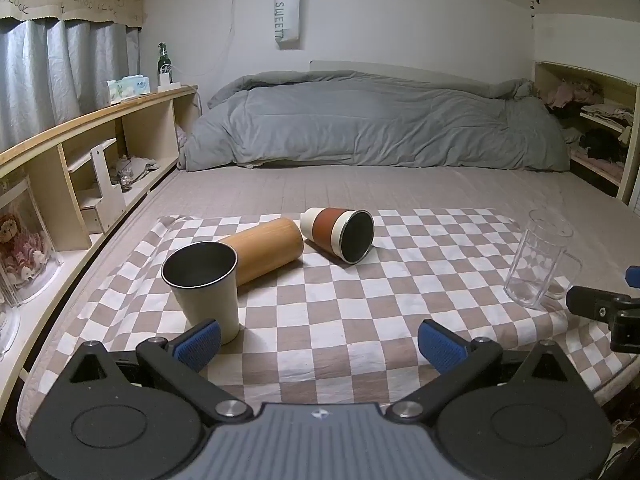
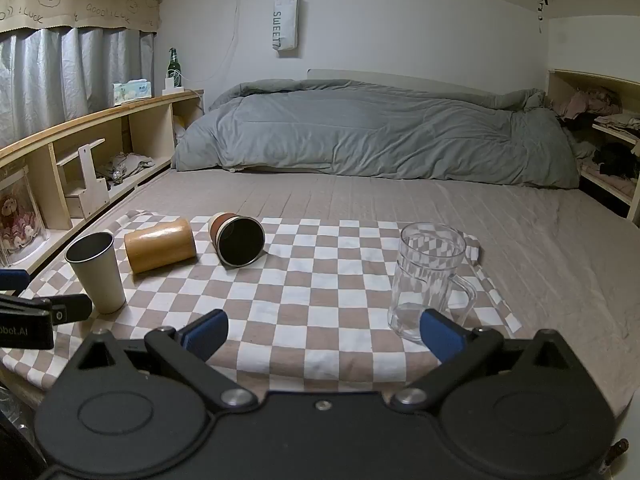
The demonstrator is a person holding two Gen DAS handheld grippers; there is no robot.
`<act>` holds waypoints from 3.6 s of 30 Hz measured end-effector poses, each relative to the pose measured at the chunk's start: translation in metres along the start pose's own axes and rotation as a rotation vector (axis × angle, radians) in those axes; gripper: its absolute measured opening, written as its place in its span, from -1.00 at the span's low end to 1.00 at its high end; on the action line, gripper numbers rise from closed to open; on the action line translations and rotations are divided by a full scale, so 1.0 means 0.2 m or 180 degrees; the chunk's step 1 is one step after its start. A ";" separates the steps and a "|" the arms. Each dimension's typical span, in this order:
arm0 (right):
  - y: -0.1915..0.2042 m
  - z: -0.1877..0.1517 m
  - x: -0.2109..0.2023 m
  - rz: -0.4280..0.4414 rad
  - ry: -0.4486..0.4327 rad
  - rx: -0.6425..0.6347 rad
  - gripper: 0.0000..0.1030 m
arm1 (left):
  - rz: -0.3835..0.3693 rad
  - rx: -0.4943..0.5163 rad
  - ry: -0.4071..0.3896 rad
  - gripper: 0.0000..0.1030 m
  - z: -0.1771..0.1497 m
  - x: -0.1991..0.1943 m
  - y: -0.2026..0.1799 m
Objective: Flip cup upright
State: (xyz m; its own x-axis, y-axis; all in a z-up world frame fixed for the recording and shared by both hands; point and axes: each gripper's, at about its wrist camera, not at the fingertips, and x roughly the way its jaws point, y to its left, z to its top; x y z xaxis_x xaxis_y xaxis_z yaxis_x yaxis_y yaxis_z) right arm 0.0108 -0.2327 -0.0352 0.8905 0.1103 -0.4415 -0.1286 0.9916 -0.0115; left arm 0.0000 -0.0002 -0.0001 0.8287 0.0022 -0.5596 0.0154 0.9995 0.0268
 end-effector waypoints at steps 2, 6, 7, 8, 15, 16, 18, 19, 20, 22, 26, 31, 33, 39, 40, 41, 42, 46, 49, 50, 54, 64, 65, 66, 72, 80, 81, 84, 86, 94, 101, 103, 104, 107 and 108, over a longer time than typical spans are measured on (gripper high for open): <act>0.00 0.00 0.00 -0.0001 0.0003 -0.0001 1.00 | -0.0001 -0.0001 0.0000 1.00 0.00 0.00 0.00; 0.00 0.00 0.00 -0.0001 0.0001 0.0000 1.00 | 0.0000 0.0001 0.0000 1.00 0.00 0.00 0.00; 0.00 0.00 0.00 0.0000 0.0000 0.0000 1.00 | 0.0000 0.0002 0.0000 1.00 0.00 0.00 0.00; 0.00 0.00 0.00 0.0000 0.0001 -0.0001 1.00 | 0.0001 0.0003 -0.0001 1.00 0.00 0.00 0.00; 0.00 0.00 0.00 0.0000 -0.0001 0.0000 1.00 | 0.0001 0.0005 -0.0001 1.00 0.00 0.00 0.00; 0.00 0.00 0.00 0.0001 -0.0001 0.0000 1.00 | 0.0000 0.0003 0.0000 1.00 0.00 0.00 0.00; 0.00 0.00 0.00 0.0001 0.0000 0.0000 1.00 | 0.0001 0.0003 -0.0001 1.00 0.00 0.00 0.00; 0.00 0.00 0.00 0.0001 -0.0001 0.0000 1.00 | 0.0002 0.0003 -0.0002 1.00 0.00 0.00 0.00; 0.00 0.00 0.00 0.0001 -0.0002 0.0000 1.00 | 0.0002 0.0002 -0.0001 1.00 0.00 0.00 0.00; 0.00 0.00 0.00 -0.0001 -0.0001 0.0001 1.00 | 0.0001 0.0004 -0.0002 1.00 0.00 0.00 0.00; 0.00 0.00 -0.01 0.0001 -0.0002 0.0000 1.00 | -0.0001 0.0002 -0.0002 1.00 0.00 0.00 0.00; 0.00 0.00 -0.01 0.0002 -0.0003 0.0001 1.00 | -0.0001 0.0005 -0.0003 1.00 0.00 0.00 0.00; 0.00 0.00 -0.01 0.0001 -0.0003 0.0002 1.00 | 0.0002 0.0004 -0.0001 1.00 0.00 0.00 0.00; 0.00 0.00 -0.01 0.0001 -0.0004 0.0002 1.00 | 0.0002 0.0003 -0.0003 1.00 0.00 0.00 0.00; 0.00 0.00 -0.01 0.0001 -0.0005 0.0002 1.00 | 0.0002 0.0004 -0.0003 1.00 0.00 0.00 0.00; 0.00 0.00 -0.01 0.0001 -0.0005 0.0002 1.00 | 0.0002 0.0003 -0.0002 1.00 0.00 0.00 0.00; 0.00 0.00 -0.01 0.0001 -0.0006 0.0002 1.00 | 0.0001 0.0003 -0.0003 1.00 0.00 0.00 0.00; 0.00 0.00 -0.01 0.0002 -0.0006 0.0002 1.00 | 0.0000 0.0003 -0.0004 1.00 0.00 0.00 0.00; 0.00 0.00 -0.01 0.0002 -0.0006 0.0002 1.00 | 0.0001 0.0002 -0.0003 1.00 0.00 0.00 0.00; 0.00 0.00 -0.01 0.0002 -0.0006 0.0003 1.00 | 0.0000 0.0001 -0.0004 1.00 0.00 0.00 0.00; 0.00 0.00 -0.01 0.0002 -0.0006 0.0003 1.00 | 0.0001 0.0003 -0.0004 1.00 0.00 0.00 0.00; 0.00 0.00 -0.01 0.0001 -0.0007 0.0003 1.00 | 0.0002 0.0001 -0.0004 1.00 0.00 0.00 0.00; 0.00 0.00 -0.01 0.0000 -0.0006 0.0005 1.00 | 0.0002 -0.0002 -0.0003 1.00 0.00 0.00 0.00; 0.00 0.00 -0.01 0.0002 -0.0008 0.0004 1.00 | 0.0002 0.0000 -0.0004 1.00 0.00 0.00 0.00; -0.01 0.00 -0.01 0.0004 -0.0008 0.0003 1.00 | 0.0004 0.0000 -0.0006 1.00 0.00 0.00 0.00; -0.01 0.01 0.00 0.0053 -0.0040 0.0032 1.00 | 0.0000 -0.0017 0.0000 1.00 0.00 0.00 0.00; 0.00 0.02 0.00 0.0066 -0.0044 0.0043 1.00 | 0.0001 -0.0024 0.0003 1.00 0.00 0.00 0.00; 0.00 0.03 0.02 0.0071 -0.0001 0.0067 1.00 | 0.0015 -0.0043 0.0013 1.00 0.03 0.05 -0.06; 0.00 0.05 0.07 0.0114 0.0037 0.0061 1.00 | 0.0019 -0.0057 0.0022 1.00 0.03 0.08 -0.04; 0.07 0.19 0.27 0.0289 -0.0055 -0.0244 1.00 | 0.0087 -0.0075 0.0042 1.00 0.05 0.18 -0.02; 0.15 0.37 0.61 0.0513 0.0160 -0.0377 1.00 | 0.0072 -0.0112 0.0067 1.00 0.07 0.26 0.01; 0.18 0.43 0.74 0.0572 0.0243 -0.0393 1.00 | 0.0058 -0.0138 0.0073 1.00 0.07 0.29 0.02; 0.20 0.45 0.80 0.0602 0.0275 -0.0391 1.00 | 0.0048 -0.0157 0.0084 1.00 0.08 0.30 0.03; 0.25 0.52 1.00 0.0744 0.0416 -0.0359 1.00 | 0.0005 -0.0184 0.0117 1.00 0.08 0.34 0.04; 0.27 0.55 1.08 0.0806 0.0478 -0.0333 1.00 | -0.0004 -0.0181 0.0126 1.00 0.09 0.35 0.05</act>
State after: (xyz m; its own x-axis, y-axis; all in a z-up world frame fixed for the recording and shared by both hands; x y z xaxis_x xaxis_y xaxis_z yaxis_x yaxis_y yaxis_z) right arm 0.2440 -0.1480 -0.0317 0.7510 0.3340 -0.5696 -0.3892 0.9208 0.0267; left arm 0.0684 0.0093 -0.0252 0.8059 0.0011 -0.5920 -0.0164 0.9997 -0.0204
